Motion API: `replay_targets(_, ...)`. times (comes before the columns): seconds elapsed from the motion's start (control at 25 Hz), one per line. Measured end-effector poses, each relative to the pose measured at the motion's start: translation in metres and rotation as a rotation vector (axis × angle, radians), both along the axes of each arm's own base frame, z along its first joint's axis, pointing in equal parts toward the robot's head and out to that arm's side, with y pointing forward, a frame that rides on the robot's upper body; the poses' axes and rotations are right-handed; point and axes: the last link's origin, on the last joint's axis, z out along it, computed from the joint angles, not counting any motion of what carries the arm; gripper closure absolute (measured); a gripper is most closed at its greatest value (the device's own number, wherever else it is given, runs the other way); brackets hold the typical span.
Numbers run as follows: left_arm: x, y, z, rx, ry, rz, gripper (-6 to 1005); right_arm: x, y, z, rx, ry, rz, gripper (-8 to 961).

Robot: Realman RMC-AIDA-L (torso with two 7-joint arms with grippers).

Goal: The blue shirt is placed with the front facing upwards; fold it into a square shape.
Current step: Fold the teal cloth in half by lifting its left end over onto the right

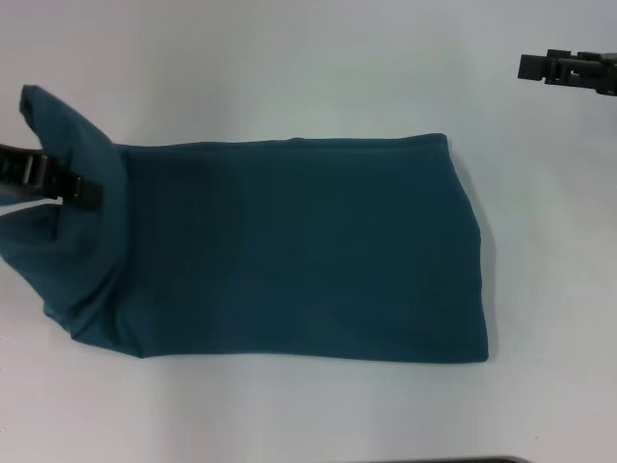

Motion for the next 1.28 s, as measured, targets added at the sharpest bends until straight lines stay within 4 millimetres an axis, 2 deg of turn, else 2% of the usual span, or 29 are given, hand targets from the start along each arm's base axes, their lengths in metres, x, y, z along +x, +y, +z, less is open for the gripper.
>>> replay_targets(0.44,0.027,0.002,-0.005,-0.009,-0.044,-0.073,908,-0.002,0.0,-0.003,-0.012,-0.004,0.013,54)
replay_targets(1.28,0.092,0.009,-0.035,-0.108,-0.178,-0.26,908,-0.006,0.004,-0.003,-0.016,-0.017,0.029,61)
